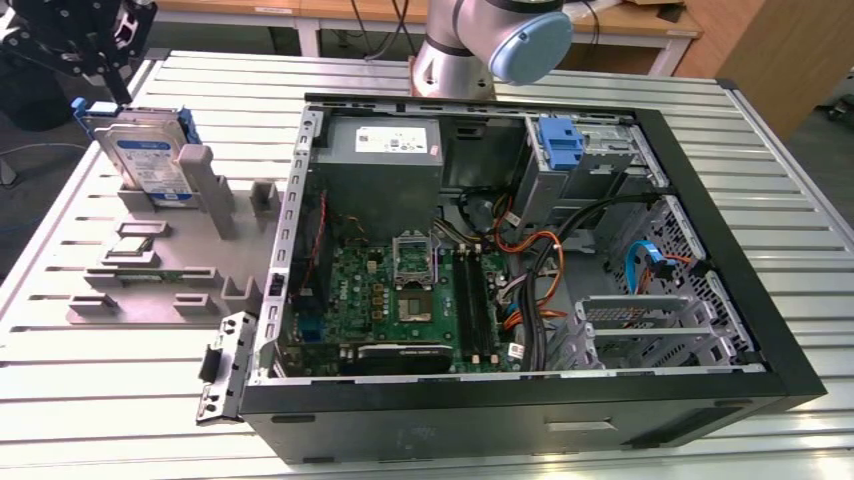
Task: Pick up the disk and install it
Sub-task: 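Pick up the disk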
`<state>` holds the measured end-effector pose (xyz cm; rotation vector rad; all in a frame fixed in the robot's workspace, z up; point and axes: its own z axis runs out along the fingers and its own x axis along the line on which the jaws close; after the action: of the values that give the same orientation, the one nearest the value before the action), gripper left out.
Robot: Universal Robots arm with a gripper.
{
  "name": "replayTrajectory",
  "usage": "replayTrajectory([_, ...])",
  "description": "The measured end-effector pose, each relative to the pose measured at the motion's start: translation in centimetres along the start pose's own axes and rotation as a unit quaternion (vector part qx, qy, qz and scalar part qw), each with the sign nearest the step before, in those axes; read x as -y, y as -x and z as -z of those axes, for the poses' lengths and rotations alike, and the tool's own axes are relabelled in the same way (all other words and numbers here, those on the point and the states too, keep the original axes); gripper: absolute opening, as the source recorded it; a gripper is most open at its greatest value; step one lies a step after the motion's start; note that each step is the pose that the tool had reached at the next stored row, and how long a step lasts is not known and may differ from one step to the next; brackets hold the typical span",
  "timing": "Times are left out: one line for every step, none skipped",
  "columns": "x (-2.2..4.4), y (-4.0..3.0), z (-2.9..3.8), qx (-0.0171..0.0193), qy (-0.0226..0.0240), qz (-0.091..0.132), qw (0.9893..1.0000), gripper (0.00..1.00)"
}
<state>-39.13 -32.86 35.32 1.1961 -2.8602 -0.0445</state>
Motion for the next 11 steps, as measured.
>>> replayTrajectory([0.0,0.0,-0.01,-0.0004,-0.0002,0.009,1.0,0.1])
replayTrajectory([0.0,0.0,-0.03,-0.0008,-0.0005,0.018,0.9998,0.1])
replayTrajectory([0.0,0.0,-0.04,-0.0011,-0.0007,0.027,0.9996,0.1])
replayTrajectory([0.0,0.0,-0.05,-0.0015,-0.0009,0.036,0.9993,0.1])
replayTrajectory([0.0,0.0,-0.07,-0.0019,-0.0011,0.045,0.999,0.1])
replayTrajectory([0.0,0.0,-0.08,-0.0023,-0.0013,0.054,0.9985,0.1])
replayTrajectory([0.0,0.0,-0.1,-0.0026,-0.0015,0.063,0.998,0.1])
replayTrajectory([0.0,0.01,-0.11,-0.003,-0.0017,0.072,0.9974,0.1])
replayTrajectory([0.0,0.0,-0.14,-0.0033,-0.002,0.081,0.9967,0.1])
replayTrajectory([0.01,0.01,-0.15,-0.0036,-0.0022,0.09,0.9959,0.1])
replayTrajectory([0.01,0.01,-0.17,-0.0039,-0.0024,0.099,0.9951,0.1])
